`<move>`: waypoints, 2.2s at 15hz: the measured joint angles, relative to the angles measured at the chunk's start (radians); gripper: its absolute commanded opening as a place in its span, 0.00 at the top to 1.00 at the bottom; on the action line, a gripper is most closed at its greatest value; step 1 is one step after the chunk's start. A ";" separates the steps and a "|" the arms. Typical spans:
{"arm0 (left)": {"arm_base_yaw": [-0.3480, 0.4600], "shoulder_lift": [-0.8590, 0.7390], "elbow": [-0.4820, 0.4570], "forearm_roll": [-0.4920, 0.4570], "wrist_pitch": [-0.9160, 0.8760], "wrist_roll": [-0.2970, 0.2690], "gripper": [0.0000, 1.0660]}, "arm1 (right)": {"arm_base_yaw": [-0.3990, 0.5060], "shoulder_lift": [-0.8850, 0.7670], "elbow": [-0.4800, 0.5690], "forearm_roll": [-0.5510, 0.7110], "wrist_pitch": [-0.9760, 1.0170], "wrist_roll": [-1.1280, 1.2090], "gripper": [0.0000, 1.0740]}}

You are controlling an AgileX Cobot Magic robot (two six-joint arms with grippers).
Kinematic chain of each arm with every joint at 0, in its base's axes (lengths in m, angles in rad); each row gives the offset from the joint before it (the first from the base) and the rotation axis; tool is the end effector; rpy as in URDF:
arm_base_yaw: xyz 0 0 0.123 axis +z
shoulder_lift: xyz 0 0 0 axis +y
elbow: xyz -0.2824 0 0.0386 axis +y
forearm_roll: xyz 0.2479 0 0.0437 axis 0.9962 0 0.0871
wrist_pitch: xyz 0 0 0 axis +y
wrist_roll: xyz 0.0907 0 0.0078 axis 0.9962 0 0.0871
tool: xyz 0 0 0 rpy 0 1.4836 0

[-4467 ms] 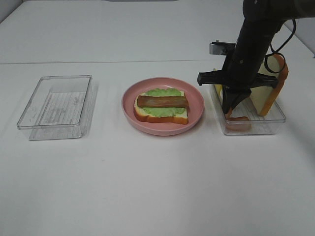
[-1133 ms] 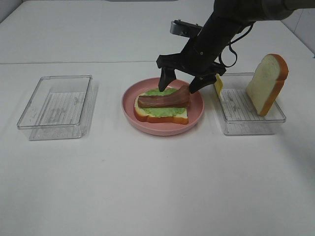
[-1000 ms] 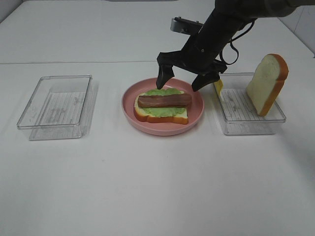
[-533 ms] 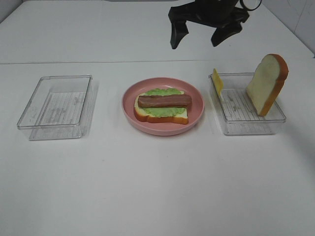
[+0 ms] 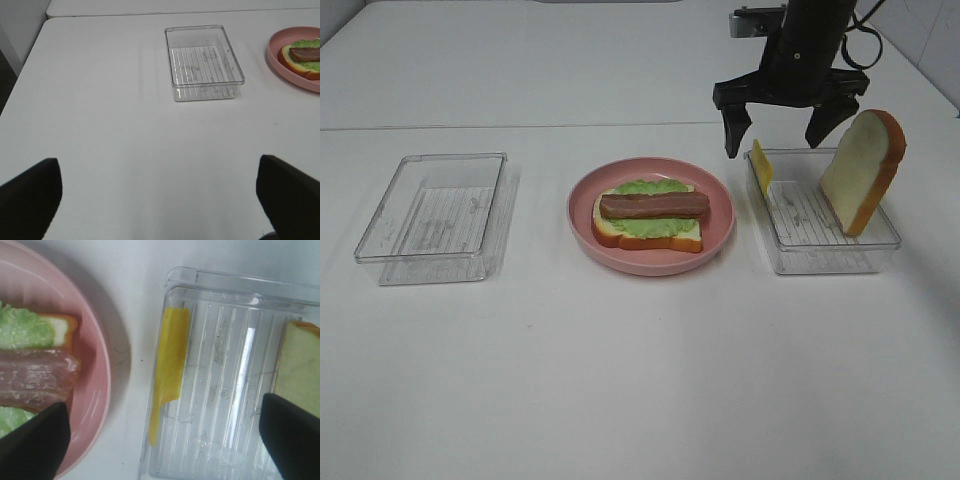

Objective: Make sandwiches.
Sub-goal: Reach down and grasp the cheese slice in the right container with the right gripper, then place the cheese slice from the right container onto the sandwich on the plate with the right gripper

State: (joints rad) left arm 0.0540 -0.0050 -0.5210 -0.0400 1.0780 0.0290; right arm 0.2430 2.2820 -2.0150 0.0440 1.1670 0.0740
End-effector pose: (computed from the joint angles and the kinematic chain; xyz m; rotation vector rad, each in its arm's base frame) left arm -0.0087 -0.0037 0.2816 -0.0226 2.0348 0.0044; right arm 0.4692 0.1201 0.1998 -0.2283 2.9161 0.1132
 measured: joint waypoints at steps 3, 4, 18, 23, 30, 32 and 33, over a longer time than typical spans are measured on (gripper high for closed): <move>0.000 0.000 0.000 0.000 0.000 0.000 0.08 | -0.046 0.022 0.000 0.087 -0.038 -0.002 0.08; 0.000 0.000 0.000 0.000 0.000 0.000 0.08 | -0.047 0.035 0.000 0.094 -0.050 -0.002 0.08; 0.000 0.000 0.000 0.000 0.000 0.000 0.08 | -0.047 0.094 -0.001 0.105 -0.079 -0.001 0.91; 0.000 0.000 0.000 0.000 0.000 0.000 0.08 | -0.047 0.094 -0.001 0.104 -0.079 0.026 1.00; 0.000 0.000 0.000 0.000 0.000 0.000 0.08 | -0.047 0.093 -0.001 0.104 -0.045 0.026 1.00; 0.000 0.000 0.000 0.000 0.000 0.000 0.08 | -0.047 0.079 -0.001 0.105 -0.025 0.026 1.00; 0.000 0.000 0.000 0.000 0.000 0.000 0.08 | -0.047 0.043 -0.001 0.105 -0.001 0.026 1.00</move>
State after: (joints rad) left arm 0.0540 -0.0050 -0.5210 -0.0400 1.0780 0.0290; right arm 0.1960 2.3250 -2.0160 0.1490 1.1660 0.1000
